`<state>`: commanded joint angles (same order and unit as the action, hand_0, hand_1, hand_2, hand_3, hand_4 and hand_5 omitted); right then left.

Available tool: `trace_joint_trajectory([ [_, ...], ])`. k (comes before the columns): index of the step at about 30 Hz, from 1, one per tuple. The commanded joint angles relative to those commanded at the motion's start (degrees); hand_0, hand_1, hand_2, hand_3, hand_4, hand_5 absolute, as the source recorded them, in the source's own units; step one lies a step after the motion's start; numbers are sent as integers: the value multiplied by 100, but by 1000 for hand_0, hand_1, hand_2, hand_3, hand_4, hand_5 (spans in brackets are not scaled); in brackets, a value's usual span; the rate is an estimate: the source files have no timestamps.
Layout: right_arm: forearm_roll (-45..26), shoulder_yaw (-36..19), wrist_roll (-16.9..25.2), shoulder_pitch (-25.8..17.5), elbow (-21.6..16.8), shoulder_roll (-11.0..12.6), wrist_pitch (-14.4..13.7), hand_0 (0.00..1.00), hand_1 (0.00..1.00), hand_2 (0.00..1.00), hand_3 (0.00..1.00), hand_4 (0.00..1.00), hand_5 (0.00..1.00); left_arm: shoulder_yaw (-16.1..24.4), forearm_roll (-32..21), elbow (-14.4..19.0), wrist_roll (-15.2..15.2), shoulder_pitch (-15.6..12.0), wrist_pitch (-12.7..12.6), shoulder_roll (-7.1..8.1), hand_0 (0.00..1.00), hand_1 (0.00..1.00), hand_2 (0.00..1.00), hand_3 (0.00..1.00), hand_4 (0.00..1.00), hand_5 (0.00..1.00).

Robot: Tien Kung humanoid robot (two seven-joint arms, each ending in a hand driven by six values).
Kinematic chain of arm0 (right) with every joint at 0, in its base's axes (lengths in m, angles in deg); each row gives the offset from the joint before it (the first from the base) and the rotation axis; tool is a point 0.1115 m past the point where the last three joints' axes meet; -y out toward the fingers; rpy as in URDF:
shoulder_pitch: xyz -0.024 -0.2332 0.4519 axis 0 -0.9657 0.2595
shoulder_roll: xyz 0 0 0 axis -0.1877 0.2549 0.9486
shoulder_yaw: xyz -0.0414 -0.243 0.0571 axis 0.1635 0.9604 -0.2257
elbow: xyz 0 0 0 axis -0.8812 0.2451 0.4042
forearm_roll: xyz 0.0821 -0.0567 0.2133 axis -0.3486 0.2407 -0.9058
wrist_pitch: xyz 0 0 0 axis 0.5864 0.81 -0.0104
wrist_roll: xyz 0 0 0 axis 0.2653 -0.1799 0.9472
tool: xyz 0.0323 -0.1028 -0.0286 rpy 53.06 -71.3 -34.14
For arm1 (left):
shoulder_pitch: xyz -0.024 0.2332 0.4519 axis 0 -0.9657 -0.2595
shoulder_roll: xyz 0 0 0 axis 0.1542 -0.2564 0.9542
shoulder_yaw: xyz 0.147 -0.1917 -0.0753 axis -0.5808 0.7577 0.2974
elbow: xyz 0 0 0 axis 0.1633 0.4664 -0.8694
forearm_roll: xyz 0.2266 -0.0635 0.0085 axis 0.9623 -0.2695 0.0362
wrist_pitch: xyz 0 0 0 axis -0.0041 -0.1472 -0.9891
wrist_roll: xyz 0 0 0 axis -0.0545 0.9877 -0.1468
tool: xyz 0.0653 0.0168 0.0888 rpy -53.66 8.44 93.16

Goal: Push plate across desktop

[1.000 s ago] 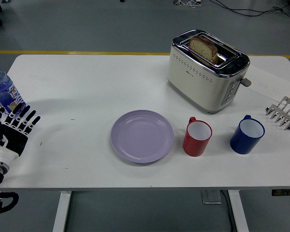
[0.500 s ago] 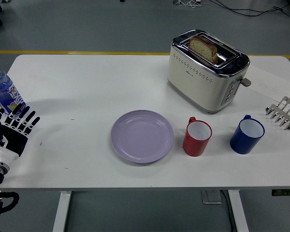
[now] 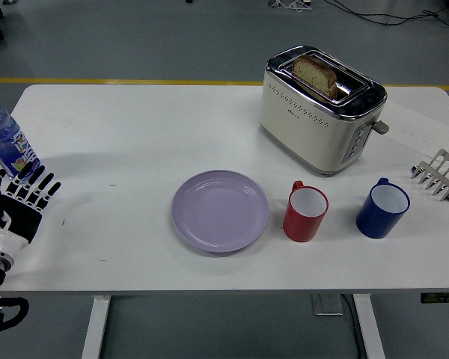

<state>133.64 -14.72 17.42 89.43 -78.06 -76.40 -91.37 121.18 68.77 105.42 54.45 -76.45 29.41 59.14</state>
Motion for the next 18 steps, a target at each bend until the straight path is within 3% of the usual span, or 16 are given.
trace_joint_trajectory([
  [18, -25, 20, -8, 19, 0, -1, -9, 529, 483, 592, 551, 252, 199, 30, -11, -41, -3, 55, 7, -4, 641, 690, 685, 682, 558, 998],
])
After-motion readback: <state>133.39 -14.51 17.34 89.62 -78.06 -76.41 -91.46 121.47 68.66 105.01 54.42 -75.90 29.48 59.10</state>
